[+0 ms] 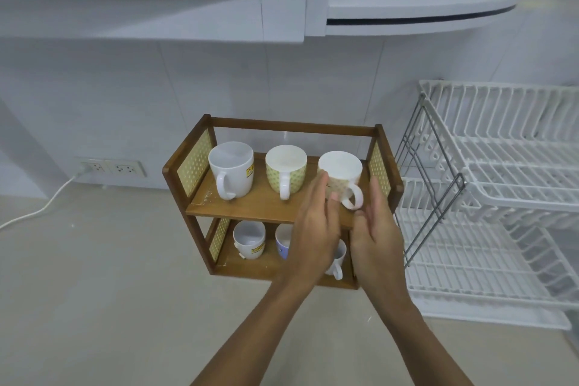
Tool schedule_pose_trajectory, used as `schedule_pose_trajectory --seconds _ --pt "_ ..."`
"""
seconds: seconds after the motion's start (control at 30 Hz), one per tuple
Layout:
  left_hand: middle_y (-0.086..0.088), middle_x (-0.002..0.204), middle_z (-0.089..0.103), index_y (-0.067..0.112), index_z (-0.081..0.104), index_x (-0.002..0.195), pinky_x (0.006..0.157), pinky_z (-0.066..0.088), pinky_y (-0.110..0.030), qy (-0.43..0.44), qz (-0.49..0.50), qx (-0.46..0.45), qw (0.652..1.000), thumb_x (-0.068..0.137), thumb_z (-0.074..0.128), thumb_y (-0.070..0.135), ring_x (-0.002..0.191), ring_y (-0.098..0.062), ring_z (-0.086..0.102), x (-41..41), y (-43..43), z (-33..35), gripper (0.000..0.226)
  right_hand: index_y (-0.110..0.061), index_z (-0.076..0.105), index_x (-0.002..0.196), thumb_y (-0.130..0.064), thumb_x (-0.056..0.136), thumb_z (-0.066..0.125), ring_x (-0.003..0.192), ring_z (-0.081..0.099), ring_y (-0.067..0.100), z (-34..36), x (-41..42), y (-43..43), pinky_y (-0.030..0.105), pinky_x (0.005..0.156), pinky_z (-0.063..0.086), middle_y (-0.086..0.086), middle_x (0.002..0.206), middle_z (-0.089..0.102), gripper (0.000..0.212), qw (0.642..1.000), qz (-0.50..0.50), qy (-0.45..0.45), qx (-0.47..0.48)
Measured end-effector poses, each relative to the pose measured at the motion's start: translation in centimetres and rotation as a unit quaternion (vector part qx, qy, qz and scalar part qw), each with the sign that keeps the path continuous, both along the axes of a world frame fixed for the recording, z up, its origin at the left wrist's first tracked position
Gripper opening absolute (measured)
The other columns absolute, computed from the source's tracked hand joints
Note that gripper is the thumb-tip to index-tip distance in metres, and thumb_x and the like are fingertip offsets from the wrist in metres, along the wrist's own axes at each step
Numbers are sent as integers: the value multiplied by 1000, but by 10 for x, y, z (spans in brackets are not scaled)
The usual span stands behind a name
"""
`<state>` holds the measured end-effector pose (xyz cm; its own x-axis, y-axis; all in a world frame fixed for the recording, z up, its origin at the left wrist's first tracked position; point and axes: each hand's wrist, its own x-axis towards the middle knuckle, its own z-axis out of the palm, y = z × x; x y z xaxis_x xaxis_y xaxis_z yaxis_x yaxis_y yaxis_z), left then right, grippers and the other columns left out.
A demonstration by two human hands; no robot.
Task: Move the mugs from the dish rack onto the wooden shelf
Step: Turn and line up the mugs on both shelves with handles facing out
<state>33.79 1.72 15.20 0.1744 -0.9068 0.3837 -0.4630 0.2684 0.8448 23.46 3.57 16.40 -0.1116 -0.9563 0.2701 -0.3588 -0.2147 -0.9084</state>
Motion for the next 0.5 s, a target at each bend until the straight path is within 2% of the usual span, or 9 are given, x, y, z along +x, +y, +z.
schedule_pose_trajectory --seconds 0.07,0.13,0.2,0.33,0.4,0.5 --pt "2 169 23 16 23 161 117 11 -8 8 -13 30 999 111 35 31 154 -7 17 -9 -9 0 54 -35 18 160 -26 103 38 143 43 15 -7 -5 -4 47 114 42 -8 160 39 61 999 -4 14 38" --pt "4 172 13 18 15 163 116 6 -10 23 -19 54 998 111 32 34 156 -6 8 -15 -18 1 57 -36 20 159 -26 104 39 141 46 17 -10 -6 -9 48 112 44 -6 159 41 60 996 -2 28 82" --pt "4 172 11 18 15 163 116 5 -10 47 -23 67 996 112 30 34 155 -5 6 -18 -27 3 56 -35 26 158 -22 103 40 142 43 14 -9 -2 -12 47 115 40 -7 159 42 59 995 14 1 96" --pt "3 170 17 15 23 161 104 3 6 58 -27 79 995 112 31 30 154 -5 12 -15 -38 4 52 -39 35 154 -19 100 40 138 45 1 -9 5 -11 41 116 40 -15 152 50 58 994 37 -35 95" --pt "5 170 18 16 24 161 106 4 4 60 -35 85 994 112 30 31 153 -4 13 -15 -38 3 52 -38 36 154 -17 99 40 132 49 -3 -10 3 -11 38 114 42 -16 147 55 59 994 35 -38 99" --pt "6 170 18 16 24 161 116 8 -10 65 -47 80 994 112 30 32 153 -3 13 -15 -37 3 52 -38 40 153 -13 99 40 119 57 -6 -12 -2 -12 35 107 47 -20 132 62 59 993 35 -48 102"
